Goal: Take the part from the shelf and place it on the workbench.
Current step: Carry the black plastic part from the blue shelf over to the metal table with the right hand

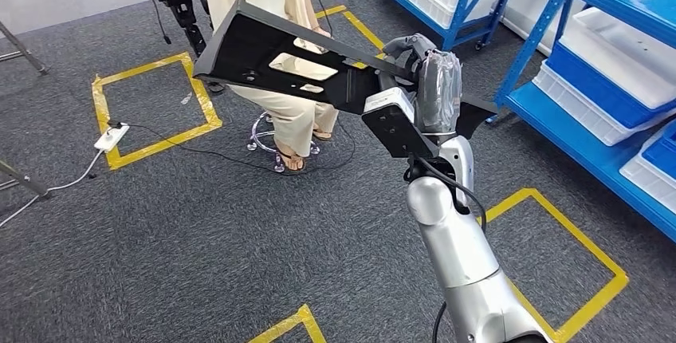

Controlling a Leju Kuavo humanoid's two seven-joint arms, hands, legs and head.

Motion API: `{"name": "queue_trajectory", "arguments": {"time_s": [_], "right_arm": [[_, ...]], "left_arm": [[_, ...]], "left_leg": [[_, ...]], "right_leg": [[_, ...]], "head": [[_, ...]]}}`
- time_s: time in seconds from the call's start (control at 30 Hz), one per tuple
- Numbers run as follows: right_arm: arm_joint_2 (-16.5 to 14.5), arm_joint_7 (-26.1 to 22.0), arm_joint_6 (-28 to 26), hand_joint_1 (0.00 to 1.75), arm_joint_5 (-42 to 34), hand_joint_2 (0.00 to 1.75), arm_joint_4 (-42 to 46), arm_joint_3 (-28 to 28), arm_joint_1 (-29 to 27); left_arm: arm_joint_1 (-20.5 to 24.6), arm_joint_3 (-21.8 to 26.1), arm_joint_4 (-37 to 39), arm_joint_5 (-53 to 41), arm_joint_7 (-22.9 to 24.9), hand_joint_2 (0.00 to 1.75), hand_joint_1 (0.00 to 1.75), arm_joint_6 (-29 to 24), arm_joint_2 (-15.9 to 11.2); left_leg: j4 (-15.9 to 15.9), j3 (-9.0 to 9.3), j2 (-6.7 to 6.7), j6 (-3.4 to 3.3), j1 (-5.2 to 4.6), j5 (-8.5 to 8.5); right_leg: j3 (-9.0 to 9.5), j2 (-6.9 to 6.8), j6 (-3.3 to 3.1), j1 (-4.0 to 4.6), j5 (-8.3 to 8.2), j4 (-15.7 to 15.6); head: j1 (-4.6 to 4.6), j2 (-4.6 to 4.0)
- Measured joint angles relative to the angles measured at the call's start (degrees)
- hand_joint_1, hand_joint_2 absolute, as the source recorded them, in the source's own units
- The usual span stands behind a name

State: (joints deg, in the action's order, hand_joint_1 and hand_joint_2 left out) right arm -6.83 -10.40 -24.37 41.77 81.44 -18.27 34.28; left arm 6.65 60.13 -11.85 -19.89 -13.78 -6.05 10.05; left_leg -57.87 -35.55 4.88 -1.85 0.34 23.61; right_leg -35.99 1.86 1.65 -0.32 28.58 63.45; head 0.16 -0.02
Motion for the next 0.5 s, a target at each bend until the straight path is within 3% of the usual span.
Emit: {"name": "queue_trajectory", "arguments": {"time_s": [0.07, 0.13, 0.17, 0.23, 0.3, 0.37, 0.4, 0.43, 0.5], "right_arm": [[-0.01, 0.01, 0.04, 1.75, -0.01, 1.75, -0.03, -0.04, 0.18], [-0.09, 0.02, 0.14, 1.75, -0.01, 1.75, -0.09, -0.12, 0.28], [-0.17, 0.02, 0.21, 1.75, -0.01, 1.75, -0.12, -0.17, 0.31], [-0.29, 0.02, 0.37, 1.75, 0.0, 1.75, -0.13, -0.26, 0.46], [-0.28, 0.02, 0.61, 1.75, -0.01, 1.75, -0.2, -0.28, 0.72], [-0.25, 0.01, 0.88, 1.75, -0.11, 1.75, -0.44, -0.3, 0.91], [-0.26, -0.02, 1.01, 1.75, -0.21, 1.75, -0.62, -0.32, 1.04], [-0.26, -0.04, 1.14, 1.75, -0.33, 1.75, -0.82, -0.33, 1.25], [-0.29, -0.15, 1.4, 1.75, -0.56, 1.75, -1.19, -0.36, 1.94]], "left_arm": [[-0.02, 0.01, 0.0, 0.0, -0.02, 0.0, 0.0, -0.01, 0.01], [-0.21, 0.04, 0.0, 0.0, -0.04, 0.0, 0.0, -0.02, 0.0], [-0.35, 0.05, 0.0, 0.0, -0.04, 0.0, 0.0, -0.03, -0.03], [-0.47, 0.06, 0.0, 0.0, -0.05, 0.0, 0.0, -0.04, -0.08], [-0.43, 0.05, 0.0, -0.01, -0.07, 0.0, 0.0, -0.01, -0.08], [-0.42, 0.06, 0.0, -0.01, -0.08, 0.0, 0.0, 0.01, -0.05], [-0.44, 0.09, 0.0, 0.0, -0.09, 0.0, 0.0, 0.01, -0.04], [-0.45, 0.13, 0.0, 0.01, -0.1, 0.0, 0.0, 0.0, -0.04], [-0.41, 0.22, 0.01, 0.05, -0.13, 0.0, 0.0, 0.0, -0.04]], "left_leg": [[-0.17, -0.18, 1.14, 0.32, -0.15, 0.01], [-0.21, -0.45, 2.13, 0.85, -0.07, -0.11], [-0.43, -0.62, 1.85, 1.08, 0.0, 0.0], [-2.87, -1.83, -0.75, 1.57, -0.01, 1.5], [-9.69, -5.29, -3.69, 2.12, 0.24, 4.83], [-15.98, -8.71, -4.45, 2.72, 0.83, 6.84], [-16.22, -8.97, -4.66, 3.02, 1.15, 6.27], [-14.22, -8.04, -5.0, 3.3, 1.48, 4.8], [-6.52, -3.95, -6.75, 3.7, 1.84, 1.37]], "right_leg": [[2.18, 1.2, -0.49, 0.18, -1.95, -4.7], [2.61, 0.64, -1.13, 0.16, -2.45, -5.27], [2.76, 0.16, -1.38, -0.05, -2.61, -5.44], [3.18, -0.89, -2.15, -0.49, -2.77, -5.91], [3.36, -2.05, -2.77, -0.38, -2.62, -6.05], [3.37, -3.29, -2.97, -0.24, -2.5, -6.02], [3.37, -3.87, -2.97, -0.25, -2.44, -5.99], [3.39, -4.39, -2.89, -0.29, -2.37, -5.93], [3.39, -5.3, -2.43, -0.24, -2.03, -5.66]], "head": [[-0.04, 0.01], [-0.1, 0.0], [-0.14, 0.0], [-0.33, -0.01], [-0.47, -0.01], [-0.48, -0.01], [-0.5, -0.01], [-0.5, -0.01], [-0.53, -0.01]]}}
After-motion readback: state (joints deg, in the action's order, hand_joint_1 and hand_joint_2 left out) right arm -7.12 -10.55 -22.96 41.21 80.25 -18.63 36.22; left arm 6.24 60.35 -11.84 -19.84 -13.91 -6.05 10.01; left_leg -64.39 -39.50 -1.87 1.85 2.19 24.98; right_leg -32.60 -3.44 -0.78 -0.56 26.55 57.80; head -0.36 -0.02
